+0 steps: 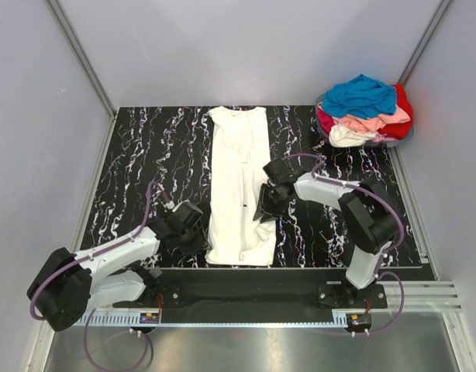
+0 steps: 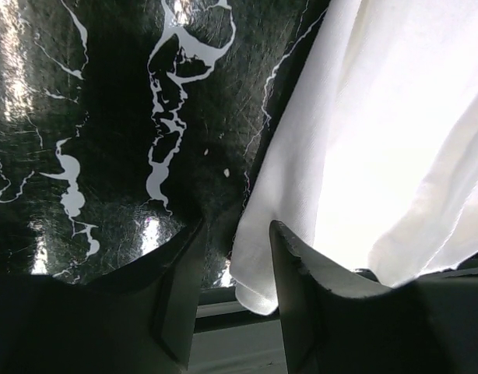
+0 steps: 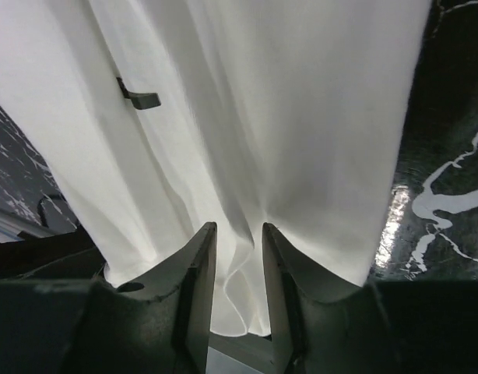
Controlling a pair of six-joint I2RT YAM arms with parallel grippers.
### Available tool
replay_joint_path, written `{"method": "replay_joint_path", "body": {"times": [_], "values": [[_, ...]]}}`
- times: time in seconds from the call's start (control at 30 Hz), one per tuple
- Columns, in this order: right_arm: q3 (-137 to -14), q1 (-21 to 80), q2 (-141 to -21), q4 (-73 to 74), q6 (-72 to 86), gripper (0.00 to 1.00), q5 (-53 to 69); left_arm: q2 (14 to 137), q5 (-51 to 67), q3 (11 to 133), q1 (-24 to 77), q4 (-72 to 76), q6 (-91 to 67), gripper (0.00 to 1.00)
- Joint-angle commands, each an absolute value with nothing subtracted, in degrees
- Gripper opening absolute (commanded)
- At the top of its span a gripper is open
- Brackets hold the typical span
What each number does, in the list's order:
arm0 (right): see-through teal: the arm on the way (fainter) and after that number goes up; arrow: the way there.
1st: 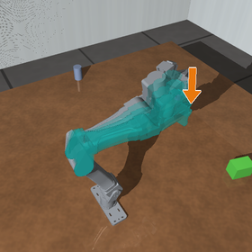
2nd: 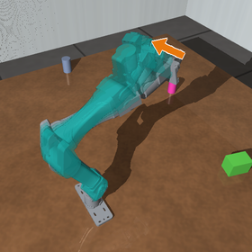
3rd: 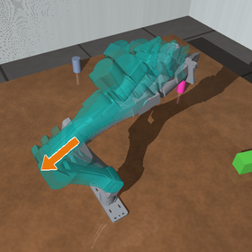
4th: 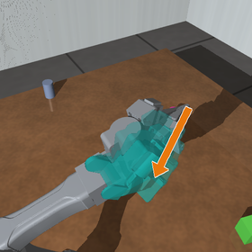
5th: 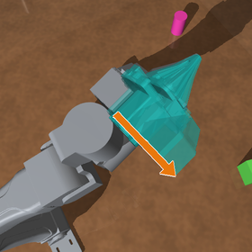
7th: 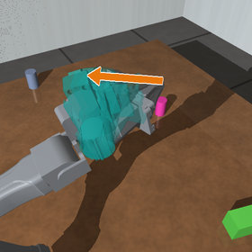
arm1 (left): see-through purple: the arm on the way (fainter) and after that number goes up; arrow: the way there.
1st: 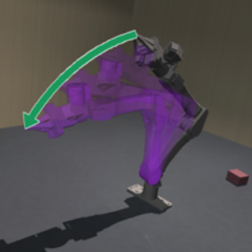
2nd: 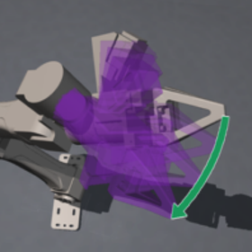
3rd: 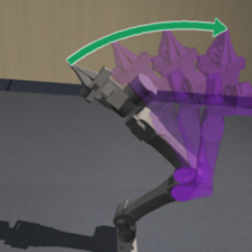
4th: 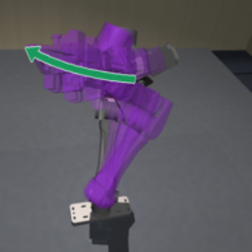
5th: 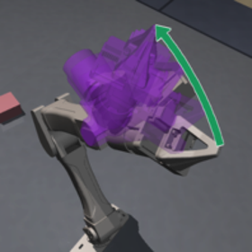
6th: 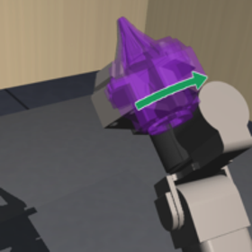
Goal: Fold and stack the t-shirts
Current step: Fold the tshirt
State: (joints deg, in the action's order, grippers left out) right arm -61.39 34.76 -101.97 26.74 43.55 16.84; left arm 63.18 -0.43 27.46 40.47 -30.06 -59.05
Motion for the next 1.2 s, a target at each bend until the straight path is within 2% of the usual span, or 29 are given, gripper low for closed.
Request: {"method": "replay_joint_path", "body": {"times": [0.0, 0.07, 0.2, 0.5, 0.63, 0.77, 0.87, 0.9, 0.93, 1.03, 1.17], "values": [[-66.3, 36.9, -103.5, 27.3, 43.3, 0.37, 14.3, 62.6, -1.5, 25.2, 40.8, -28.9, -60.4, 0.44], [-68.2, 37.3, -104.8, 27.9, 43.3, 0.35, 14.6, 62.8, -1.4, 25.2, 40.8, -28.7, -60.4, 0.44], [-71.6, 38.7, -108.3, 28.7, 43.2, 0.25, 15.6, 62.8, -1.2, 25.6, 40.8, -29.1, -60.0, 0.43], [-74.8, 43.1, -113.0, 28.8, 44.5, 0.24, 17.0, 57.2, -2.0, 25.3, 41.2, -33.5, -61.4, 0.43], [-74.6, 43.7, -109.9, 27.5, 43.2, 0.24, 16.9, 52.4, -6.1, 28.3, 43.0, -40.4, -63.5, 0.43], [-78.0, 43.7, -102.1, 33.2, 39.6, 0.29, 8.0, 48.1, -9.8, 32.7, 43.9, -47.7, -63.5, 0.43], [-79.0, 43.6, -96.5, 38.0, 37.4, 0.44, 3.0, 47.1, -11.2, 34.2, 43.9, -50.0, -63.5, 0.43], [-78.8, 43.6, -94.4, 40.7, 37.3, 0.56, 1.0, 47.0, -11.3, 34.2, 43.9, -50.0, -63.5, 0.43], [-78.4, 43.6, -93.6, 41.9, 37.2, 0.59, 0.3, 47.0, -11.4, 34.2, 44.0, -49.7, -63.5, 0.43], [-75.3, 43.6, -91.8, 45.6, 37.5, 0.59, -2.3, 47.5, -11.2, 33.6, 44.2, -48.6, -63.5, 0.43], [-68.7, 43.6, -91.8, 45.1, 38.8, 0.49, -0.3, 48.2, -11.0, 32.3, 44.6, -47.6, -63.7, 0.43]]}}
